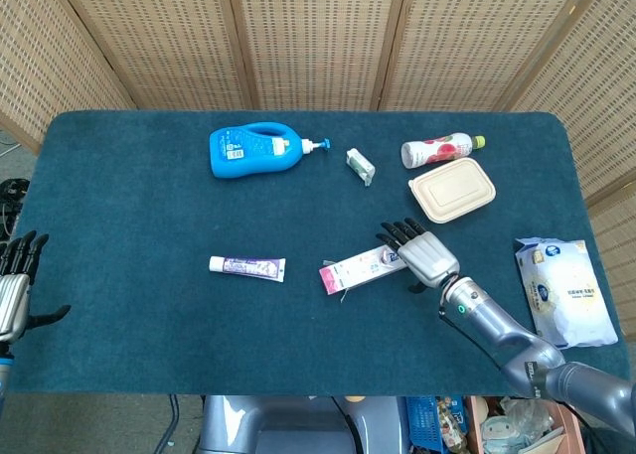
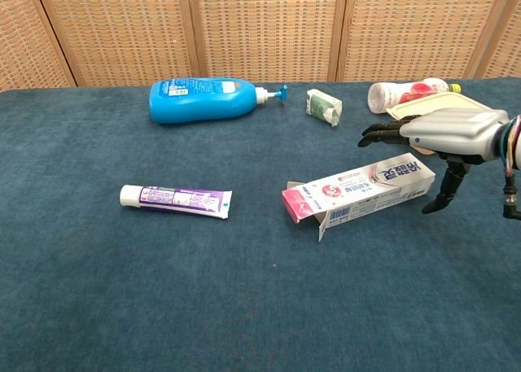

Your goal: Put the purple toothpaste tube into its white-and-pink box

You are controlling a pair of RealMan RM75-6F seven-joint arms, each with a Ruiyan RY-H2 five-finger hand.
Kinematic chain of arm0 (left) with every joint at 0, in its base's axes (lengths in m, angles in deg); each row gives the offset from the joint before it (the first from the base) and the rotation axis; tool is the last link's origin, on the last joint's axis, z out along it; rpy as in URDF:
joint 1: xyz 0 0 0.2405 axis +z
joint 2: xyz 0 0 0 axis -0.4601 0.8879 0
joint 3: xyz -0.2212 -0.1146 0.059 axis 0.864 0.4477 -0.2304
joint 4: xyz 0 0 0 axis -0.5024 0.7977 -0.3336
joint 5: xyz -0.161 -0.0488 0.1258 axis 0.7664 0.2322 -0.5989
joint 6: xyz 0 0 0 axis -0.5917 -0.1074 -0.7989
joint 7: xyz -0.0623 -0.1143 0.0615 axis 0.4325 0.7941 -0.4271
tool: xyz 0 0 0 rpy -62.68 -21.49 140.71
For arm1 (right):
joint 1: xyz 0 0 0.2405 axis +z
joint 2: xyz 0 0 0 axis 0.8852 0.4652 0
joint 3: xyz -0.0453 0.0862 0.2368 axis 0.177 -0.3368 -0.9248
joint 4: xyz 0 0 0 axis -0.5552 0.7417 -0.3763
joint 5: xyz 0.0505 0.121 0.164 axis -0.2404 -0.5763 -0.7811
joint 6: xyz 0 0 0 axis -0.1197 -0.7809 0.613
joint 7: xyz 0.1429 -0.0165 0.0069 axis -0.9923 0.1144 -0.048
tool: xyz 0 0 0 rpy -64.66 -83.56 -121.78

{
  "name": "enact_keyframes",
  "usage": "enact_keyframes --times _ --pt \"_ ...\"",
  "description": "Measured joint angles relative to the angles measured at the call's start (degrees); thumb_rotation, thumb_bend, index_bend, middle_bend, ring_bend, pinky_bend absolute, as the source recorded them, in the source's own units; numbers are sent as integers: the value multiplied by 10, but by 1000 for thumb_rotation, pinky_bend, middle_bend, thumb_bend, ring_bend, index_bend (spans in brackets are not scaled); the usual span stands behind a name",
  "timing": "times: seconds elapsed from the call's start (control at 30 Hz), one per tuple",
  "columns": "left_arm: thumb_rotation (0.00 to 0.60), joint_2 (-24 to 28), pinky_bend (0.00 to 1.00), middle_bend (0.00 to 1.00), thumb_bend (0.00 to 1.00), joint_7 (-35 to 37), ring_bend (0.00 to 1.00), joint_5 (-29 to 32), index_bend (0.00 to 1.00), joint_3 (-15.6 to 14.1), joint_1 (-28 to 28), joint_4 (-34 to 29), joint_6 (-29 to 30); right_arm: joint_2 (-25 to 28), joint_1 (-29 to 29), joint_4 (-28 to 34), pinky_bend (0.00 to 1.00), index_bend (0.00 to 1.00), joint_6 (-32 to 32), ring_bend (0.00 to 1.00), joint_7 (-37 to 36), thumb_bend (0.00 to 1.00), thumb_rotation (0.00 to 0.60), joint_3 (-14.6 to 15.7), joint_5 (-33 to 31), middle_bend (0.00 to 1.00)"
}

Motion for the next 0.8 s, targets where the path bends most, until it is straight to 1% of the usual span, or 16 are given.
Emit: enact_keyframes --times 0.07,0.17,0.33,0.43,0.53,0.6,0.73,0.8 --pt "600 0 0 0 30 1 0 3 0 1 -1 1 -1 -7 6 -4 81 33 -9 0 6 0 600 0 -7 37" --pt "600 1 0 0 31 2 0 5 0 2 -1 1 -3 -14 14 -10 109 102 -20 21 16 0 600 1 -17 107" --pt "600 0 0 0 35 2 0 7 0 1 -4 1 -8 -28 20 -23 157 260 -23 123 18 4 600 2 -30 275" --pt "600 -1 0 0 37 1 0 6 0 0 -6 0 -10 -35 21 -32 180 357 -19 175 17 59 600 3 -33 380" --pt "600 -2 0 0 38 -1 0 5 0 -1 -8 0 -12 -42 21 -40 192 440 -12 214 12 105 600 3 -36 463" --pt "600 -2 0 0 39 -1 0 2 0 -2 -11 0 -16 -43 21 -42 202 462 -9 229 7 125 600 3 -38 487" --pt "600 -1 0 0 40 0 0 -12 0 -4 -19 2 -23 -40 17 -40 209 465 11 237 -8 152 600 3 -37 494" --pt "600 1 21 0 40 1 0 -25 0 -5 -27 3 -28 -34 13 -35 210 466 23 241 -18 154 600 2 -36 498"
